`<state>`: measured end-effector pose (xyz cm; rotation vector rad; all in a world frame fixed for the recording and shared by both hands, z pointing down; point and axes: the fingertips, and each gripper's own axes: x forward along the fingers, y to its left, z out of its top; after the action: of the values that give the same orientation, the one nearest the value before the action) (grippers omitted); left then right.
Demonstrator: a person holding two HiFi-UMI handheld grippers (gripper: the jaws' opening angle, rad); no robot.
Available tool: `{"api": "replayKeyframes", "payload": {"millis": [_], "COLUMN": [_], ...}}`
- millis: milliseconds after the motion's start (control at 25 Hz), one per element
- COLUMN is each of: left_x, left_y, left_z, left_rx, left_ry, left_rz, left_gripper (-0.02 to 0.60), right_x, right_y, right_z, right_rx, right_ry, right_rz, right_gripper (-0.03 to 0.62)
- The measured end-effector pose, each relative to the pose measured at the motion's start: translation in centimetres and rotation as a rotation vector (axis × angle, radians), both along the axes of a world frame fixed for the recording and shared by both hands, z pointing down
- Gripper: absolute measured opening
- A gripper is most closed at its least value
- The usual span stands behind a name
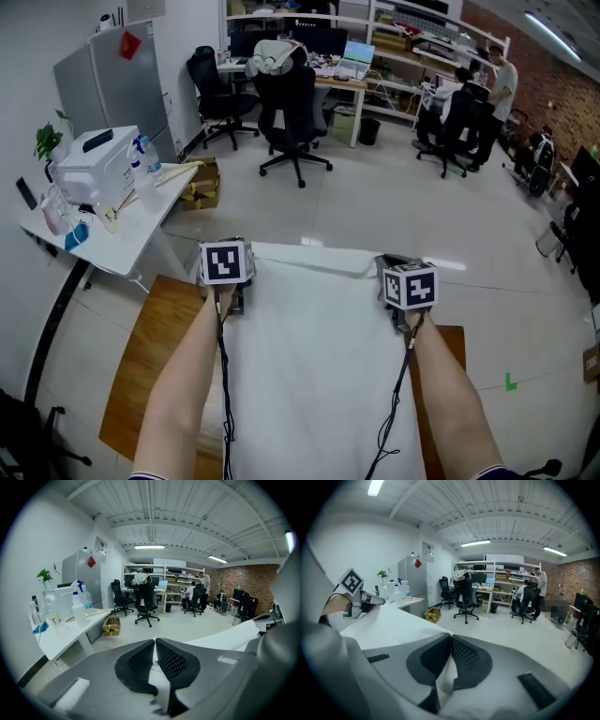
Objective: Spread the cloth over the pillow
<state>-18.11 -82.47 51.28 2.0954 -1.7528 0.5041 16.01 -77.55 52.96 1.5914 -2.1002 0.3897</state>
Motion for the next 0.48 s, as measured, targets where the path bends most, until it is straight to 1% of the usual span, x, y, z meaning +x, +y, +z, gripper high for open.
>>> {"api": "replayKeyframes", "payload": {"millis": [80, 160, 360, 480], "left_x": [0.0, 0.0, 0.3, 0.5], "left_y": [0.1, 0.3, 0.3, 0.3], "left_z": [2.6, 4.7, 7.8, 9.3], "left_rx": [-0.055, -0.092, -0.144, -0.166], "left_ry": [0.004, -0.014, -0.085, -0.110], "left_rz": [0.008, 0.007, 0.021, 0.037], "left_gripper": [0.014, 0.015, 0.014, 0.014], "right_x": [-0.2, -0.2, 0.1, 0.2], "right_y": [-0.2, -0.2, -1.0, -1.0], "right_z": [1.8, 3.6, 6.0, 7.3], "right_rx": [-0.026, -0.048, -0.073, -0.099], "right_ry": [0.015, 0.029, 0.133, 0.143], "right_rz": [-0.003, -0.007, -0.033, -0.037], "right_gripper": [0.020, 0.020, 0.020, 0.020]}}
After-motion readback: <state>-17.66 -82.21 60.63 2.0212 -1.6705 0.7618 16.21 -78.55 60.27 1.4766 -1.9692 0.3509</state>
